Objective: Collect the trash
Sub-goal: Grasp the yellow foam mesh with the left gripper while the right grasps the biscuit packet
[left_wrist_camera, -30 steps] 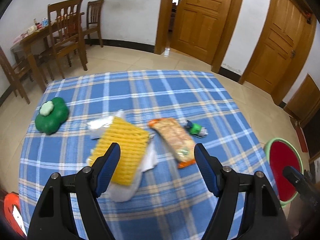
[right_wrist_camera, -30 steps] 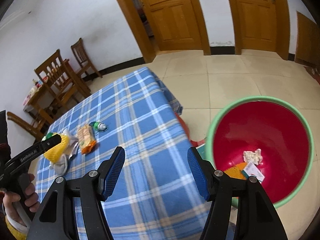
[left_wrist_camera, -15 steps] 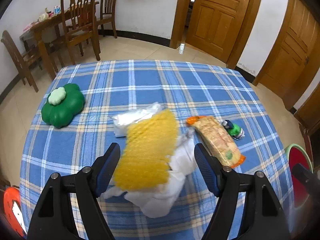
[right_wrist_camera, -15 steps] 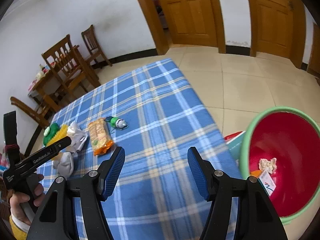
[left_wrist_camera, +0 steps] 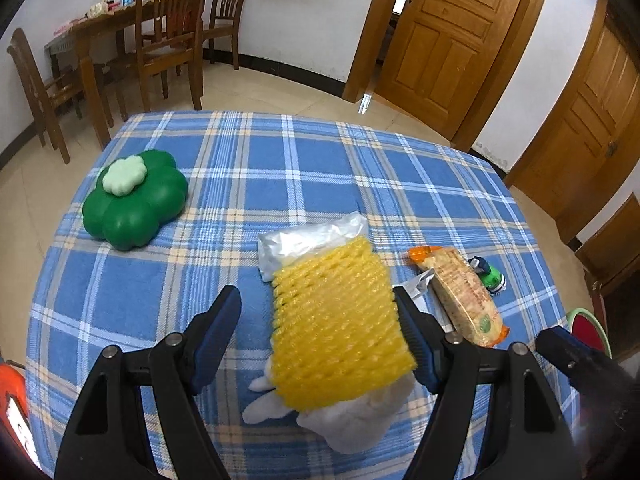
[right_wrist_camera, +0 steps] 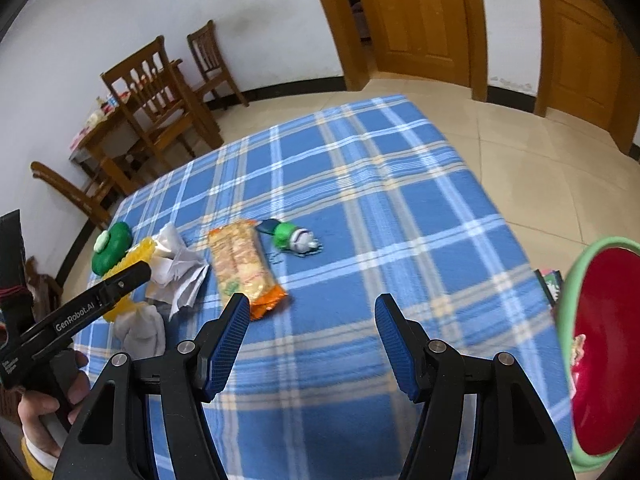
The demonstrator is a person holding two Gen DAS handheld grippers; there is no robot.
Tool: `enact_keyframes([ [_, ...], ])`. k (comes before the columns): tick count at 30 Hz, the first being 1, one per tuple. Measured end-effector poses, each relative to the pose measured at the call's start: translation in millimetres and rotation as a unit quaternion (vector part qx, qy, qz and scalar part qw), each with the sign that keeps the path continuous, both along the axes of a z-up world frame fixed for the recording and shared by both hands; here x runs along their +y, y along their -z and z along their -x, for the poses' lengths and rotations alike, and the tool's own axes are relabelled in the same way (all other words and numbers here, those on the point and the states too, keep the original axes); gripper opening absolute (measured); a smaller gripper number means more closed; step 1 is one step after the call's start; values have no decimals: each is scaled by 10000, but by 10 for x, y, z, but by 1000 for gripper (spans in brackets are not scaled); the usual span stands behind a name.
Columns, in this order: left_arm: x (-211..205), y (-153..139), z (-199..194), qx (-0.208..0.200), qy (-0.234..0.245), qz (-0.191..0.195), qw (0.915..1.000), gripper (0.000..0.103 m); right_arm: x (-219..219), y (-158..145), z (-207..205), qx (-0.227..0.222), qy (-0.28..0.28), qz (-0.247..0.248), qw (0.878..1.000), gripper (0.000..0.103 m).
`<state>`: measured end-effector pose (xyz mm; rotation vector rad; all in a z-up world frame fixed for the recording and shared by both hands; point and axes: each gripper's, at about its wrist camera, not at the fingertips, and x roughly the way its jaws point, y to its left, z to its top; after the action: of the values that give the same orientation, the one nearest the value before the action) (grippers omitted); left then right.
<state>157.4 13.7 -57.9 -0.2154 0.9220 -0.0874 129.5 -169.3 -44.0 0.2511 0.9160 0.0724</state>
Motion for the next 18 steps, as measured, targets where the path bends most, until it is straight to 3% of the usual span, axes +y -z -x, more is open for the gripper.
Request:
enact_keyframes([
  [4,67,36,2,41,-2,232,9997,54,121,42,-94,38,-155,12,9999,66],
  [8,143,26,24,-24,-17,410,9992,46,238,107,-182,78,-297,47,9995,66],
  [12,195,13,48,-44,-7,521,9986,29,318,180,-243,147,-384,74,9991,66],
  [18,247,25,89,-50,-5,631,9980,25,392,231,-282,100,-464,168,9987,66],
])
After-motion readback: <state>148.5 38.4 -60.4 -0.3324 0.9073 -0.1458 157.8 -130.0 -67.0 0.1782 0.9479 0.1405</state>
